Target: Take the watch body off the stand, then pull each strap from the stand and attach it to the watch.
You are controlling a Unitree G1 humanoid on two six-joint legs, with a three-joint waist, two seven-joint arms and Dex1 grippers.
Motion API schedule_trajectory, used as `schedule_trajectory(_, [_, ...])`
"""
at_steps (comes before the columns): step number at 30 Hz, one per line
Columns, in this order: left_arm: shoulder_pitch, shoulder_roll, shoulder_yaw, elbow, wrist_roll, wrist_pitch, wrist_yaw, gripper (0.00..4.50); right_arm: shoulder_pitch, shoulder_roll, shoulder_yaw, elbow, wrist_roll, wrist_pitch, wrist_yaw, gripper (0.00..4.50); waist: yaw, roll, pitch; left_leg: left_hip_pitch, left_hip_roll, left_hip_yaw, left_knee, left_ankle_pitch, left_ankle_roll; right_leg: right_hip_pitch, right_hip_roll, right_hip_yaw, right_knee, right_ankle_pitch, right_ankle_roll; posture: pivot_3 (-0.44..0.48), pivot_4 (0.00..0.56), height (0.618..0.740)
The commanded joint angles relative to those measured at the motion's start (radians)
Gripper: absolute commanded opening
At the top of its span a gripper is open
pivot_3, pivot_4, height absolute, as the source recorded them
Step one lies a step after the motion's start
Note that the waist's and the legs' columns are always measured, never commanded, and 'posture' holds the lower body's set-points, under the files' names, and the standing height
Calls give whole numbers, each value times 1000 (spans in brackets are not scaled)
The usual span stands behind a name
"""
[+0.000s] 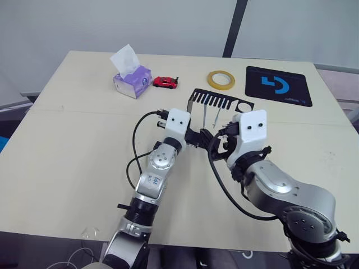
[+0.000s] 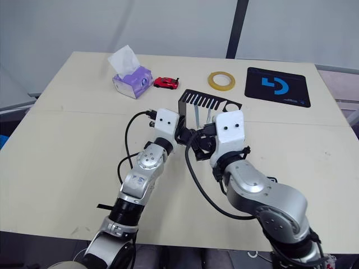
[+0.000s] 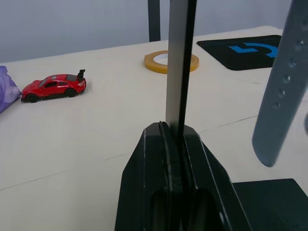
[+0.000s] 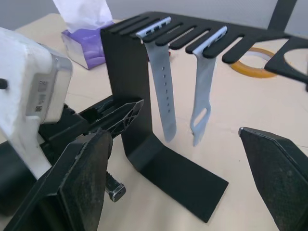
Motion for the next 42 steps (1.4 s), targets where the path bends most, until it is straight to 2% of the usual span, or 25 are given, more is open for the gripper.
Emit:
schedule_trajectory(1, [-13, -25, -2, -6, 15, 0, 16, 51, -49, 43, -10, 8, -101, 27, -29, 4500, -1, 0, 0, 0, 0, 0, 0, 0, 0, 0, 0, 0, 0, 0, 0, 0, 150, 738])
schedule_trajectory(12, [2, -38, -9, -24, 23, 15, 15, 51, -103, 198, -21, 102, -337, 53, -3, 4500, -5, 0, 0, -1, -1, -1, 0, 0, 1, 0, 0, -2, 0, 0, 0, 0, 150, 738])
schedule_trajectory(20, [-6, -42, -7, -20, 22, 17, 15, 51, -110, 292, -26, 159, -447, 39, 57, 4500, -9, 0, 0, -1, -1, -1, 0, 0, 1, 0, 0, -2, 0, 0, 0, 0, 150, 738])
schedule_trajectory(23, [-9, -45, -9, -17, 22, 17, 15, 0, -112, 314, -19, 174, -496, 22, 85, 3669, -10, 0, 0, -1, -1, -2, 0, 0, 1, 0, 0, -2, 0, 0, 0, 0, 150, 738])
schedule_trajectory(30, [-14, -49, -14, -18, 19, 16, 6, 0, -110, 344, 9, 202, -599, -18, 146, 335, -13, 0, 0, -1, -1, -2, -1, 0, 1, 0, -1, -3, 0, 0, 0, 0, 150, 738])
schedule_trajectory(31, [-13, -49, -15, -18, 19, 17, 6, 0, -108, 349, 11, 203, -612, -23, 155, 79, -14, 0, 0, -1, -1, -2, -1, 0, 1, 0, -1, -3, 0, 0, 0, 0, 150, 738])
schedule_trajectory(42, [-9, -49, -17, -13, 21, 8, 3, 0, -52, 355, 75, 104, -702, 11, 255, 79, -22, 0, 0, -3, -2, -5, -1, 0, 1, 0, -3, -6, -1, 0, 0, 0, 150, 738])
